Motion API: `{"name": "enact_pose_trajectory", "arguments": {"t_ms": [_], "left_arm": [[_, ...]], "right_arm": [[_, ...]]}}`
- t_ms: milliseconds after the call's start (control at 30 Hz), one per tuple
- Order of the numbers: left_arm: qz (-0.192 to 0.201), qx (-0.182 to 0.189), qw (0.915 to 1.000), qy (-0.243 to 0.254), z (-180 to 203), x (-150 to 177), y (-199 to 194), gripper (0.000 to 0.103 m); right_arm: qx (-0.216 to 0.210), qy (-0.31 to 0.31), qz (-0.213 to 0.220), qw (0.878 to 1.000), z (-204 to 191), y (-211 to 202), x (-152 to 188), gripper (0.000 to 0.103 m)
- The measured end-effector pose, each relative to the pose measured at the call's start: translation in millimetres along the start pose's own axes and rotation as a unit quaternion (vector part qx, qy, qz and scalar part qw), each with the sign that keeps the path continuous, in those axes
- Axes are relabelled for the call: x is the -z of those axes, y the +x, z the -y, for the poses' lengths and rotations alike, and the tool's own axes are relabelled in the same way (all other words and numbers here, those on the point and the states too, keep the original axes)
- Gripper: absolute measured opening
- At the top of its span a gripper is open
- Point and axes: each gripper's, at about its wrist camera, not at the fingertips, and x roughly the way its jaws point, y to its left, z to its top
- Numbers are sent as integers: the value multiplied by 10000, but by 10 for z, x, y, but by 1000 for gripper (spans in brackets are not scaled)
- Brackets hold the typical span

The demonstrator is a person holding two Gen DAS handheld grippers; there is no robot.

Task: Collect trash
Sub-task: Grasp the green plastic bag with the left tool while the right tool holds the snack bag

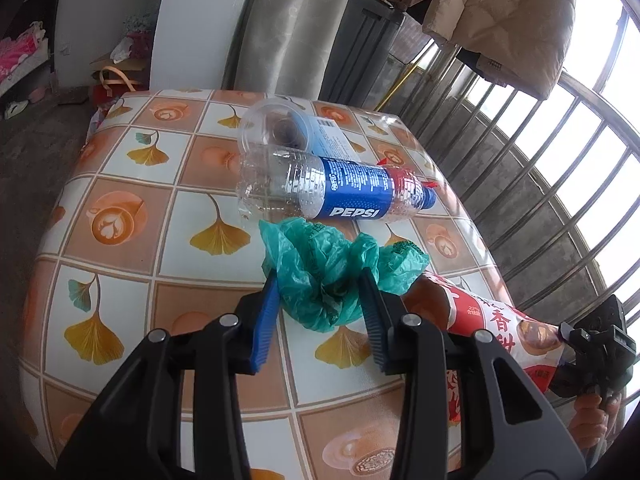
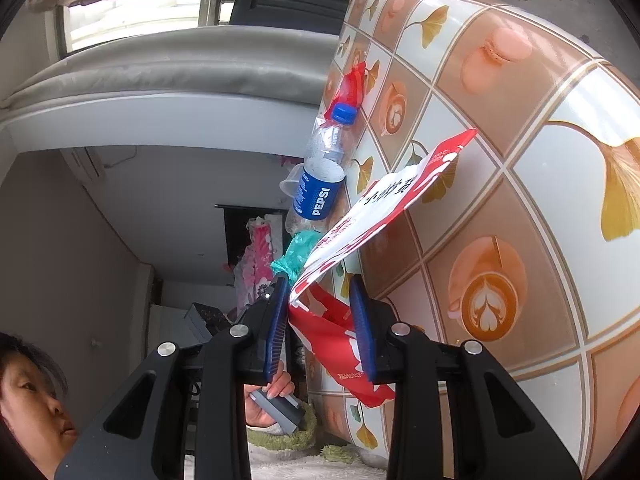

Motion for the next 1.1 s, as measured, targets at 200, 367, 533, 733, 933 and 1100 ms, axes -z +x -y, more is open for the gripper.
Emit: {"name": "enact_pose_trajectory", "arguments": {"t_ms": [200,367,533,733,933,1100], "left_arm": [[113,29,9999,112,72,3,-119,37],[204,78,9996,153,102,6,-203,36],[238,102,9995,170,139,-7,-244,36],[315,124,9993,181,166,-14,-320,36],[391,170,9987,269,252,-17,-405,36],[437,226,9982,348,327,-21,-449,36]], "right_arm": [[-75,-81,45,9999,-46,-38,2,30],[-115,-129,100,9998,-83,-86,-7,30],[-198,-197,201,9994,-133,-174,3,30],[-294,-215,292,9989,-149,-269,20,30],[-373,-265,407,9981,-174,-378,44,30],[-439,-284,493,9974,-181,-473,75,30]]}}
